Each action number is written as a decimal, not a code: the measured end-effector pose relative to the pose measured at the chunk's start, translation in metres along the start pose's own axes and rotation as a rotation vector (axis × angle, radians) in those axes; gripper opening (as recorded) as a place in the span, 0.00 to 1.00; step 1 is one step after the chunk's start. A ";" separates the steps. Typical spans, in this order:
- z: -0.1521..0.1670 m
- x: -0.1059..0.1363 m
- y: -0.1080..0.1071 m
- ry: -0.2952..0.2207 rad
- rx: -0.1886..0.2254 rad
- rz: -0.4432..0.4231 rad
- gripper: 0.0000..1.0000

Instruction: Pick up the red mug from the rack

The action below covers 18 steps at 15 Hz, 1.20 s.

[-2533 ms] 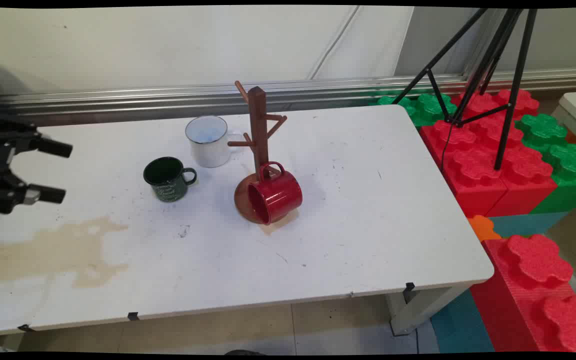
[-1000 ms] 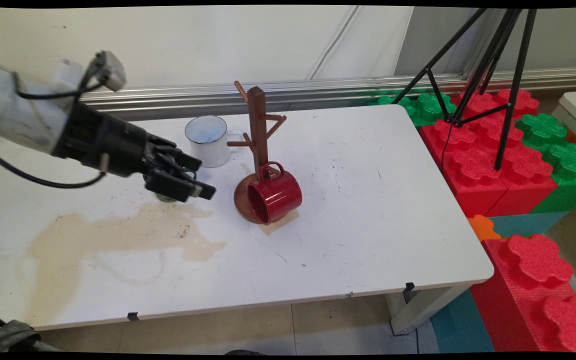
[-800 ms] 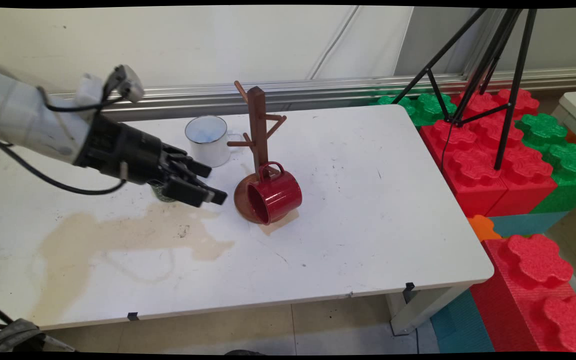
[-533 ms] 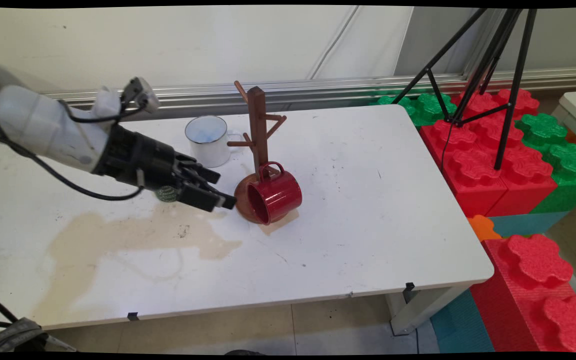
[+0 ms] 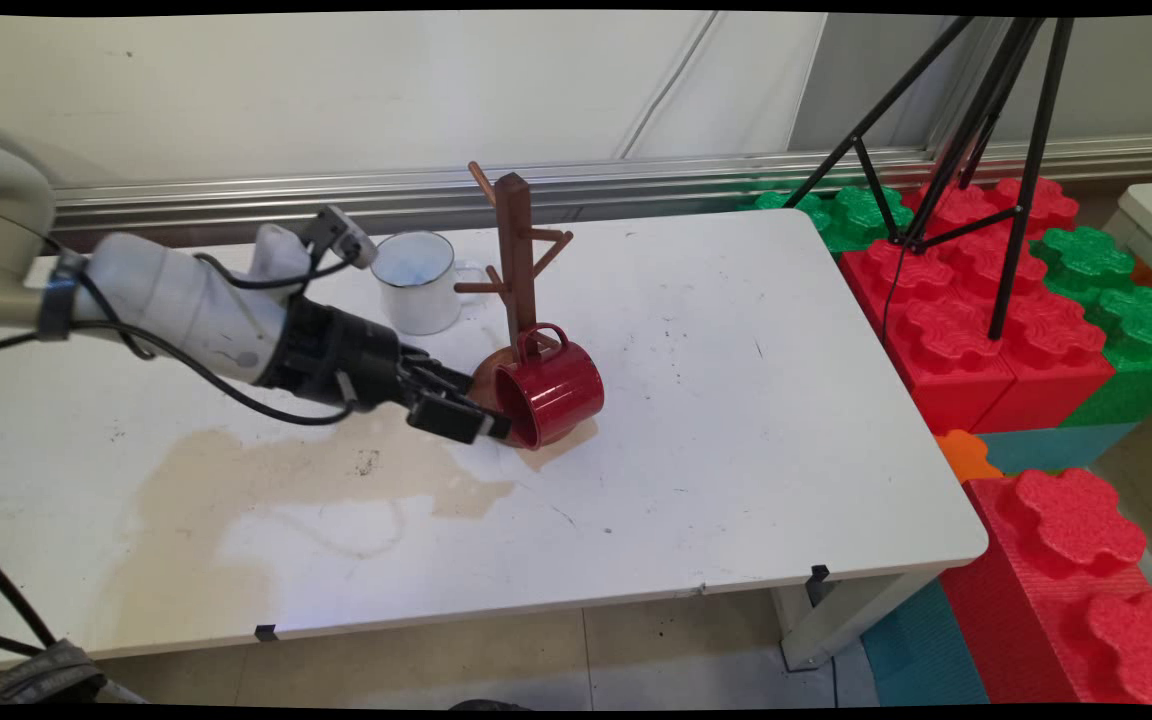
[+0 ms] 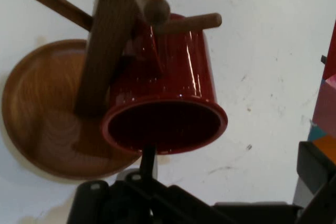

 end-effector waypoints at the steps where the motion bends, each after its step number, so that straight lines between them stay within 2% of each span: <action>1: 0.006 -0.002 0.001 0.003 -0.001 -0.013 1.00; 10: 0.043 -0.010 0.008 0.053 0.006 -0.086 1.00; 18: 0.067 -0.010 0.014 0.104 0.007 -0.091 1.00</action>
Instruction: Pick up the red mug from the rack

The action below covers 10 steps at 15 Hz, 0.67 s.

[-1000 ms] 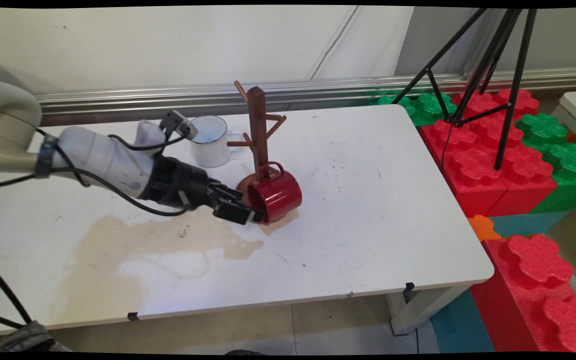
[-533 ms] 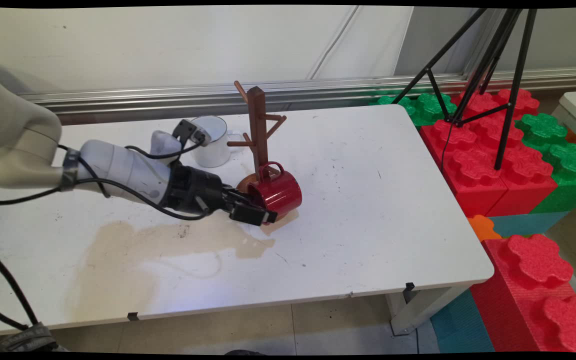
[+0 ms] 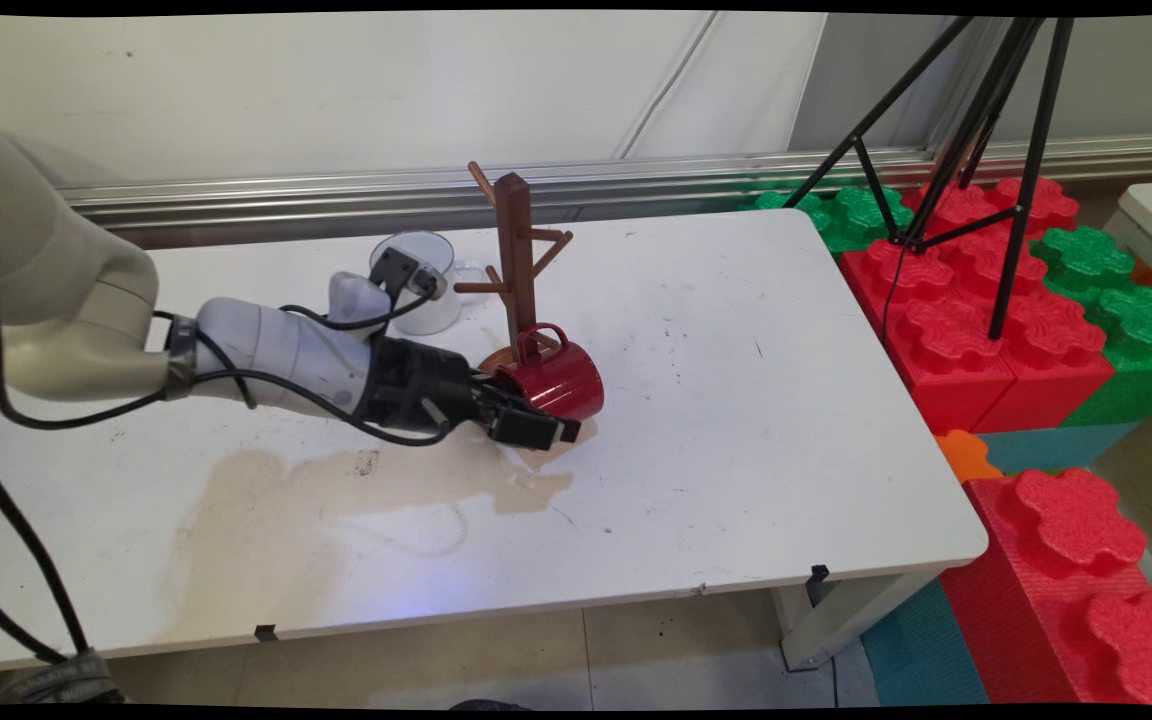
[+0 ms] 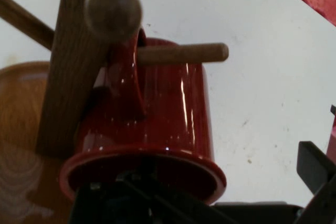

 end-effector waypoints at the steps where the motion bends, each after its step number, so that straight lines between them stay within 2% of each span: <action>1: 0.002 0.000 0.000 0.005 0.001 0.003 1.00; 5: 0.010 -0.003 0.001 0.020 0.009 0.016 1.00; 6: 0.011 -0.003 0.001 0.023 0.011 0.019 0.00; 10: 0.014 -0.004 0.002 0.035 0.022 0.035 0.00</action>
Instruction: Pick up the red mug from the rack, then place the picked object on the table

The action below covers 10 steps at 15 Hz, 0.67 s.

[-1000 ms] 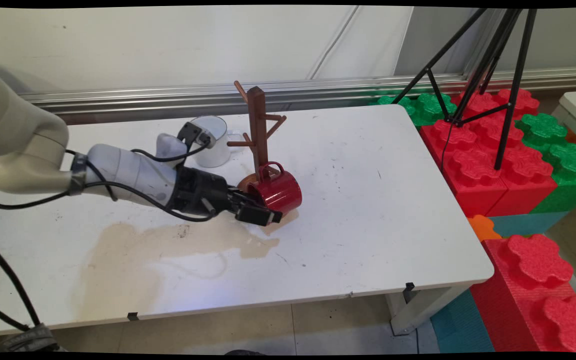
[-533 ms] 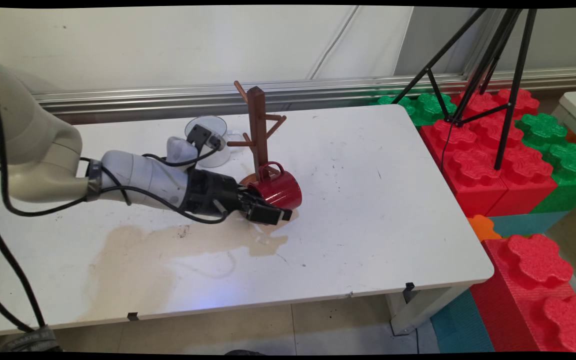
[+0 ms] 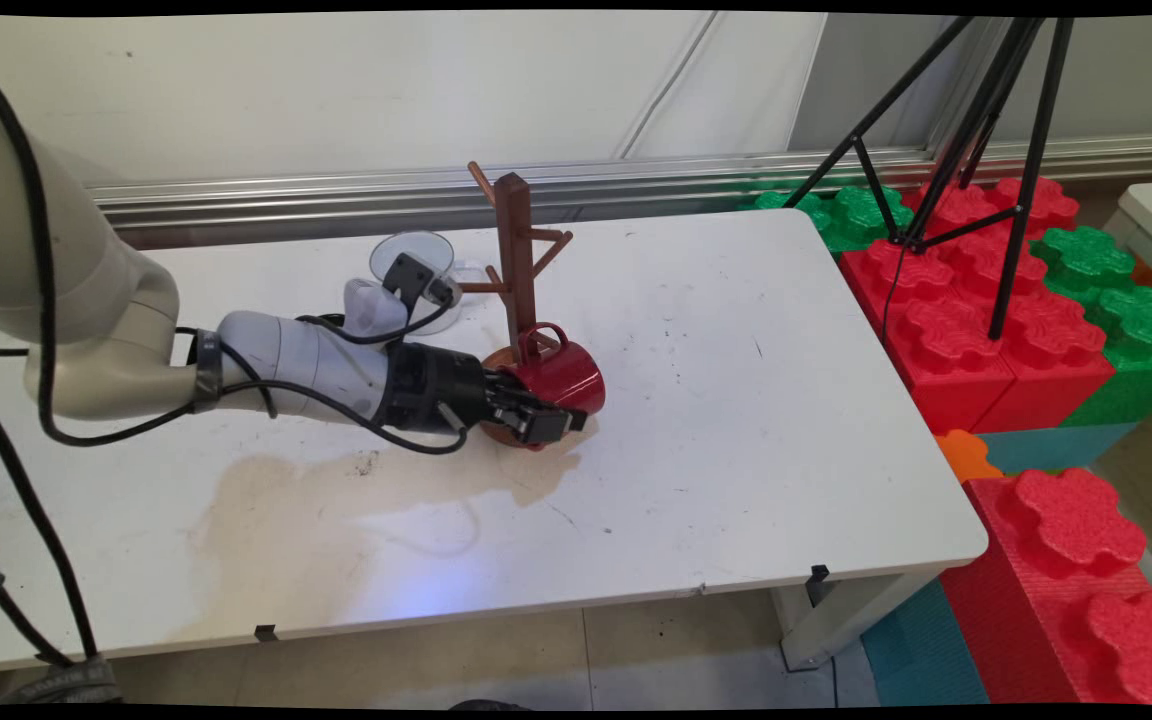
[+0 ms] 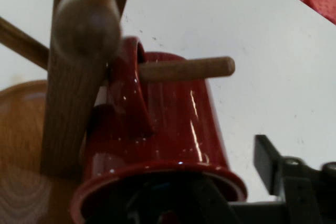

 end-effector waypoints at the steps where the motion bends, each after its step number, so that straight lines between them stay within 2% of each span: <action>1: 0.000 0.000 0.000 0.006 0.005 0.007 0.00; 10: -0.016 -0.002 0.008 0.054 0.041 0.051 0.00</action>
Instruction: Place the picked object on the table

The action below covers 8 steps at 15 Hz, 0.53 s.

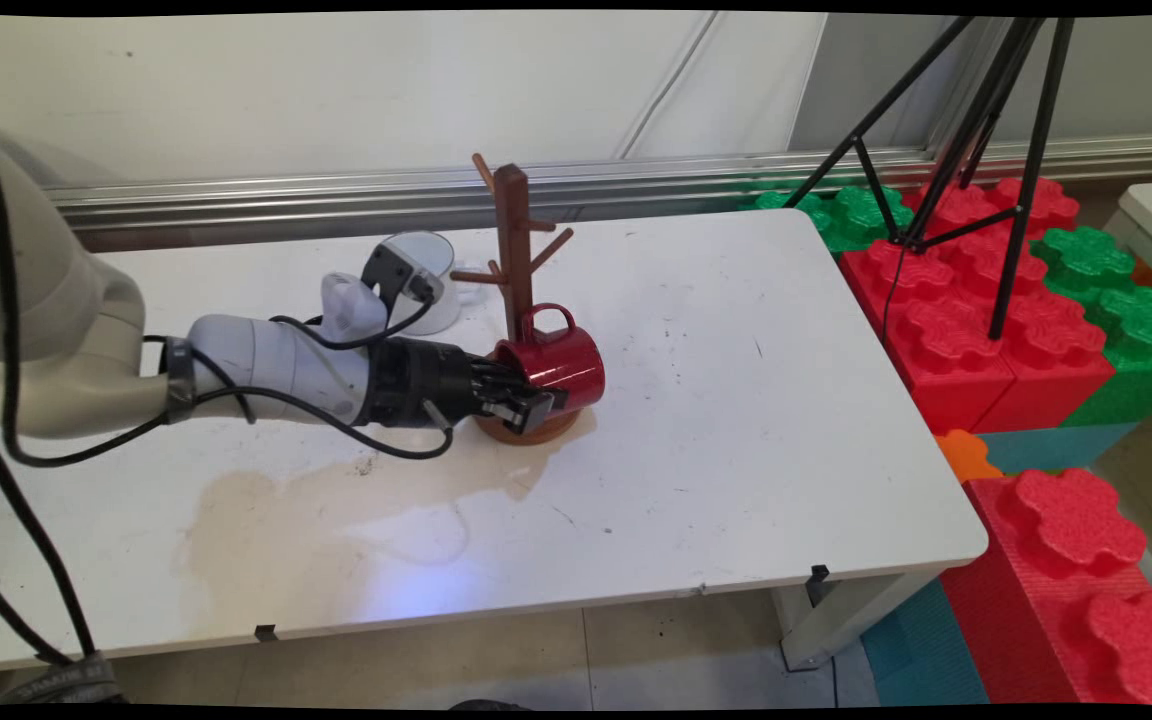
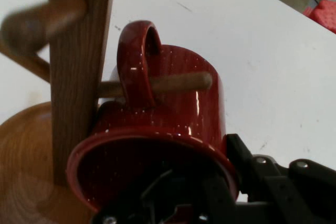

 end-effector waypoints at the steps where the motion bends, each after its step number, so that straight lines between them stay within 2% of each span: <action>1: -0.002 0.000 0.001 0.003 0.000 0.003 0.00; 8: -0.017 0.001 0.018 0.023 -0.022 0.040 0.00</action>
